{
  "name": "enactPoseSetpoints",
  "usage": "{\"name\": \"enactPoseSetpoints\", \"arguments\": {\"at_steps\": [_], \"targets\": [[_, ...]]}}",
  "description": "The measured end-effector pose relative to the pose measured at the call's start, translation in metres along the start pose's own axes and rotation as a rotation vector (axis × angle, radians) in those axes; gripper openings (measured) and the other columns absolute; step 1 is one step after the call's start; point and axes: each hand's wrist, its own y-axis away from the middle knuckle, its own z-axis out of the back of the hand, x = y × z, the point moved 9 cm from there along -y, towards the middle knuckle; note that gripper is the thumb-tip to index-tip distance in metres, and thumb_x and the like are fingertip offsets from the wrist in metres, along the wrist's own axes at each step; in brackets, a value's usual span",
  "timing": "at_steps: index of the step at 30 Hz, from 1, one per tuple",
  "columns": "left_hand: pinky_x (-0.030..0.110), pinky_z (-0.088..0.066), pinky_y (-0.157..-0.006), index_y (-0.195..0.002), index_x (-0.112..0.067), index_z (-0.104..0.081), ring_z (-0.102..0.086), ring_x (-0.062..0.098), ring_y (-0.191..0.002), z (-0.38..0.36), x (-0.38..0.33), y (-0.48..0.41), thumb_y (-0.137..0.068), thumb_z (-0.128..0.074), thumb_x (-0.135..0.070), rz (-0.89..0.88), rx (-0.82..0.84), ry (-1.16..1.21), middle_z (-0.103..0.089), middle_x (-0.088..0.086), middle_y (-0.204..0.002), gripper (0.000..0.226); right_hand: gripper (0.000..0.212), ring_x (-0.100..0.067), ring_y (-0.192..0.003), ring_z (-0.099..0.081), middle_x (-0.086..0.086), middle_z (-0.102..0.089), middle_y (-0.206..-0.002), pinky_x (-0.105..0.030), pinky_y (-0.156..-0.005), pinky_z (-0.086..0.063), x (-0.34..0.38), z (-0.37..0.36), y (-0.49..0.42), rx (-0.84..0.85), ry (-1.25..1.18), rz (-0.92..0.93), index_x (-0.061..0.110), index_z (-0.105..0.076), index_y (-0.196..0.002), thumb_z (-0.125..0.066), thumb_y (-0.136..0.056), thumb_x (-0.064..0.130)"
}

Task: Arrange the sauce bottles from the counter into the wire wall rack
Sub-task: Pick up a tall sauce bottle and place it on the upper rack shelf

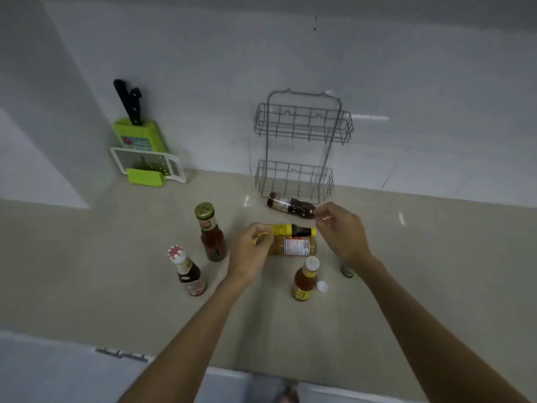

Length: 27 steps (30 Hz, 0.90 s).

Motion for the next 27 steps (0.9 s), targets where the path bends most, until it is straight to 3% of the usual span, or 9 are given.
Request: {"name": "enactPoseSetpoints", "arguments": {"at_steps": [2, 4, 8, 10, 13, 18, 22, 25, 27], "targets": [[0.003, -0.038, -0.073, -0.111, -0.013, -0.066, -0.059, 0.011, -0.103, -0.004, 0.019, -0.007, -0.092, -0.061, -0.017, 0.072, -0.005, -0.064, -0.067, -0.001, -0.114, 0.02, 0.017, -0.014, -0.088, -0.065, 0.002, -0.071, -0.102, -0.031, -0.081, -0.054, -0.016, -0.024, -0.008, 0.127, 0.049, -0.025, 0.018, -0.066, -0.104, -0.06, -0.089, 0.012], [0.015, -0.039, -0.08, -0.122, -0.013, -0.061, -0.059, 0.014, -0.103, -0.011, 0.043, -0.014, -0.092, -0.061, -0.021, 0.127, 0.037, -0.191, -0.065, 0.002, -0.121, 0.031, 0.02, -0.017, -0.093, -0.065, 0.0, -0.071, -0.106, -0.034, -0.082, -0.054, -0.036, -0.052, -0.01, 0.265, 0.091, -0.066, 0.019, -0.065, -0.105, -0.059, -0.088, 0.011], [0.032, -0.042, -0.101, -0.135, -0.013, -0.049, -0.051, 0.025, -0.125, -0.025, 0.07, -0.041, -0.089, -0.062, -0.026, 0.065, 0.137, -0.44, -0.056, 0.008, -0.134, 0.049, 0.03, -0.019, -0.099, -0.062, -0.001, -0.068, -0.112, -0.034, -0.084, -0.05, -0.057, -0.088, -0.018, 0.424, 0.167, -0.041, 0.019, -0.061, -0.115, -0.056, -0.086, 0.011], [0.043, -0.031, -0.115, -0.145, -0.012, -0.036, -0.034, 0.033, -0.14, -0.036, 0.081, -0.053, -0.091, -0.059, -0.029, 0.007, 0.215, -0.66, -0.041, 0.012, -0.149, 0.061, 0.036, -0.02, -0.098, -0.06, -0.002, -0.066, -0.112, -0.035, -0.083, -0.049, -0.066, -0.102, -0.02, 0.473, 0.187, -0.042, 0.019, -0.057, -0.118, -0.055, -0.084, 0.009], [0.045, -0.013, -0.122, -0.152, -0.012, -0.017, -0.011, 0.034, -0.149, -0.056, 0.092, -0.065, -0.093, -0.056, -0.02, -0.109, 0.365, -0.988, -0.017, 0.011, -0.161, 0.071, 0.042, -0.022, -0.099, -0.058, -0.004, -0.063, -0.113, -0.034, -0.08, -0.047, -0.075, -0.118, -0.026, 0.503, 0.184, -0.036, 0.021, -0.05, -0.123, -0.055, -0.083, 0.01], [0.038, -0.033, -0.109, -0.138, -0.011, -0.035, -0.039, 0.03, -0.13, -0.071, 0.104, -0.084, -0.089, -0.05, -0.004, -0.236, 0.375, -1.181, -0.04, 0.012, -0.142, 0.052, 0.056, -0.024, -0.102, -0.051, -0.006, -0.056, -0.115, -0.036, -0.081, -0.046, -0.088, -0.136, -0.038, 0.56, 0.189, -0.092, 0.024, -0.042, -0.13, -0.058, -0.078, 0.011], [0.036, -0.046, -0.091, -0.131, -0.009, -0.042, -0.046, 0.03, -0.12, -0.078, 0.106, -0.087, -0.092, -0.047, -0.003, -0.228, 0.396, -1.212, -0.043, 0.014, -0.134, 0.04, 0.075, -0.029, -0.122, -0.044, -0.01, -0.046, -0.137, -0.042, -0.099, -0.043, -0.091, -0.151, -0.036, 0.687, 0.327, 0.004, 0.019, -0.036, -0.14, -0.069, -0.073, 0.016], [0.039, -0.053, -0.072, -0.117, -0.009, -0.056, -0.062, 0.032, -0.093, -0.075, 0.1, -0.085, -0.077, -0.071, -0.007, -0.244, 0.352, -1.199, -0.059, 0.016, -0.114, 0.043, 0.08, -0.03, -0.123, -0.043, -0.012, -0.045, -0.139, -0.043, -0.099, -0.042, -0.089, -0.164, -0.031, 0.783, 0.424, 0.065, 0.016, -0.037, -0.141, -0.075, -0.07, 0.022], [0.037, -0.053, -0.072, -0.113, -0.01, -0.059, -0.066, 0.032, -0.085, -0.074, 0.09, -0.081, -0.065, -0.078, -0.008, -0.318, 0.344, -1.188, -0.065, 0.016, -0.101, 0.051, 0.08, -0.029, -0.122, -0.045, -0.011, -0.046, -0.137, -0.041, -0.098, -0.043, -0.095, -0.173, -0.027, 0.851, 0.517, 0.071, 0.018, -0.034, -0.141, -0.075, -0.072, 0.025]]}}
